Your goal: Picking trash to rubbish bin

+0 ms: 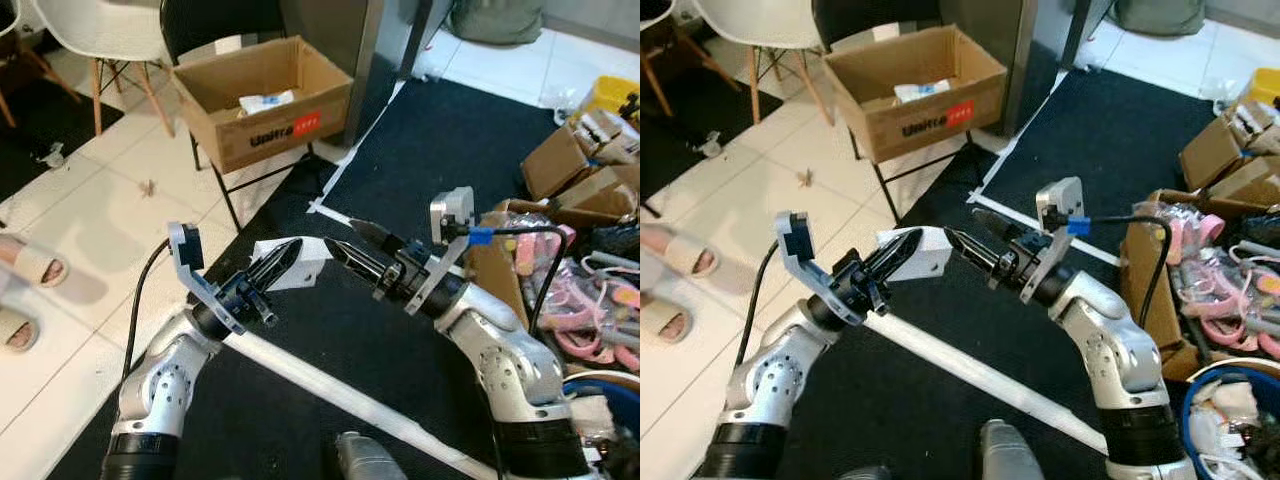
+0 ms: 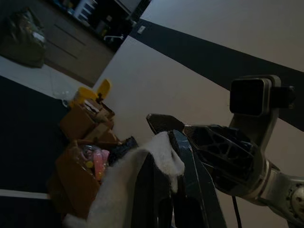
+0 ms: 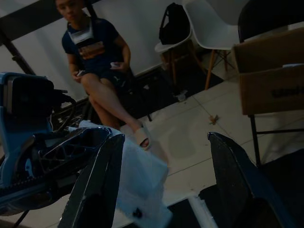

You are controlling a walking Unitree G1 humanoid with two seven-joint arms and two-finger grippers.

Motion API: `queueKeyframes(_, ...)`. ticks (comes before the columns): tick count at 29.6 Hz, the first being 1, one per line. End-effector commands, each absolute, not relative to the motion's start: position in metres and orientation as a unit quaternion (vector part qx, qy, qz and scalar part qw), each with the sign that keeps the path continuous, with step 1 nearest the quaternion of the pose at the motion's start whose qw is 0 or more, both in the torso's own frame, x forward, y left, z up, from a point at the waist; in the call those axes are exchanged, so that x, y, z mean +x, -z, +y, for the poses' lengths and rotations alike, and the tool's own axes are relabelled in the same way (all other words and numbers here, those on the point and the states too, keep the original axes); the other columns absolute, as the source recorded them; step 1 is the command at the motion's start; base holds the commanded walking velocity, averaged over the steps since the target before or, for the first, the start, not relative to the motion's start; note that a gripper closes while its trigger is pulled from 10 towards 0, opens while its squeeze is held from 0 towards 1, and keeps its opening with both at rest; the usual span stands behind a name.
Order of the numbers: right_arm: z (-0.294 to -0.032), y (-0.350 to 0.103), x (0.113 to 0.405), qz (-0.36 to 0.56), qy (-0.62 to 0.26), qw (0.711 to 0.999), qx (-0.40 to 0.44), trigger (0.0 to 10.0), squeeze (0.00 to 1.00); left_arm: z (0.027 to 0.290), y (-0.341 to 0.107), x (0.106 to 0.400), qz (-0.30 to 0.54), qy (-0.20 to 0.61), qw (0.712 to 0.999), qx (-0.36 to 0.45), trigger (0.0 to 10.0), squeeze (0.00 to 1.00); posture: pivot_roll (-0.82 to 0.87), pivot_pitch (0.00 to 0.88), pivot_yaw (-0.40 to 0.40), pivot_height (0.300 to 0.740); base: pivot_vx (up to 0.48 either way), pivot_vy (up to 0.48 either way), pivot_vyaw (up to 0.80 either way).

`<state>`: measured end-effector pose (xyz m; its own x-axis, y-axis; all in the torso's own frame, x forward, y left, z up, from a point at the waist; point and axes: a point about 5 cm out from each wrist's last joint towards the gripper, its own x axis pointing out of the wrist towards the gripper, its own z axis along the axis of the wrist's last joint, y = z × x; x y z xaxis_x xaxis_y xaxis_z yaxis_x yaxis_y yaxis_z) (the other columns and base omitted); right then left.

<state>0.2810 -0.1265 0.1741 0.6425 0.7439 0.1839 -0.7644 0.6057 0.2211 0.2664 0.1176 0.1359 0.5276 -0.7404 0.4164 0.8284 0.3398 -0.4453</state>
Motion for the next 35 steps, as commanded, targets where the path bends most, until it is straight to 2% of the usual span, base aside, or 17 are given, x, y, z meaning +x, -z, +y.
queueKeyframes(1,-0.1277,-0.1711,0.2802,-0.034,-0.418,0.897,0.140,10.0,0.00,0.1196,-0.1319,0.2650,-0.067,0.477,0.817,-0.316,10.0,0.00,-0.03,0.139,0.000,0.740,0.458,0.000,0.00)
queueKeyframes(10,-0.1273,-0.1713,0.2804,-0.031,-0.418,0.898,0.132,10.0,0.00,0.1193,-0.1328,0.2653,-0.068,0.478,0.817,-0.315,10.0,0.00,-0.02,0.149,0.002,0.740,0.455,0.000,0.00)
queueKeyframes(23,-0.1268,-0.1706,0.2813,-0.027,-0.417,0.898,0.138,10.0,0.00,0.1192,-0.1331,0.2656,-0.068,0.480,0.816,-0.314,10.0,0.00,-0.02,0.151,0.001,0.740,0.455,0.000,-0.80)
queueKeyframes(35,-0.1276,-0.1716,0.2813,-0.033,-0.415,0.899,0.139,10.0,0.00,0.1205,-0.1331,0.2660,-0.070,0.475,0.818,-0.316,10.0,0.00,-0.03,0.152,0.004,0.740,0.454,0.000,0.00)
